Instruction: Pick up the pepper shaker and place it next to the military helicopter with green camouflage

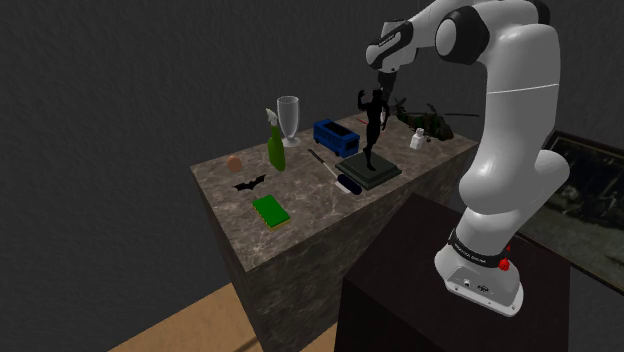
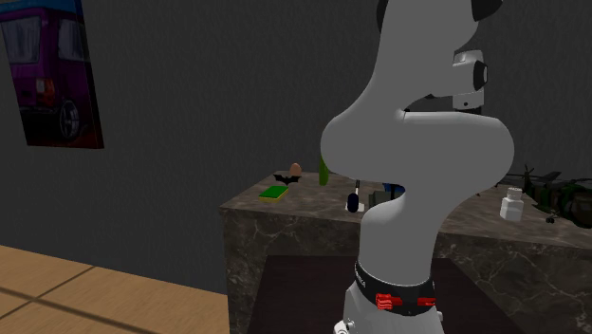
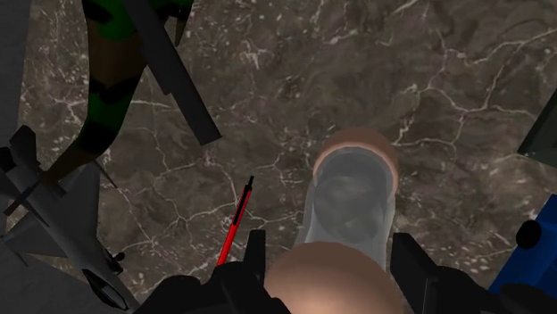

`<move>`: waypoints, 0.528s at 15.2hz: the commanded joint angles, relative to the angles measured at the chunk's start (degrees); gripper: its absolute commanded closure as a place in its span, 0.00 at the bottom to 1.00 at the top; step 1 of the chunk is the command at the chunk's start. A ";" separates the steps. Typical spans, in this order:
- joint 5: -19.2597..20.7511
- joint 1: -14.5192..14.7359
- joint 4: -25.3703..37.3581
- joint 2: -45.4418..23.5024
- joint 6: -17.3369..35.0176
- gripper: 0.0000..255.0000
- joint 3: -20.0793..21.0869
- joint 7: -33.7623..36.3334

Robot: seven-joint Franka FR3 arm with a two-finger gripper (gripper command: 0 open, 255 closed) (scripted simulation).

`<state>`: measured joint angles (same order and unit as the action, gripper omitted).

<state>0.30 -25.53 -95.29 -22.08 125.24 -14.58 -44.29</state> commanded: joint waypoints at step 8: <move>0.24 0.20 0.52 0.97 -1.46 0.00 -0.07 0.15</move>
<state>0.35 -25.51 -94.91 -21.80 124.60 -14.62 -44.31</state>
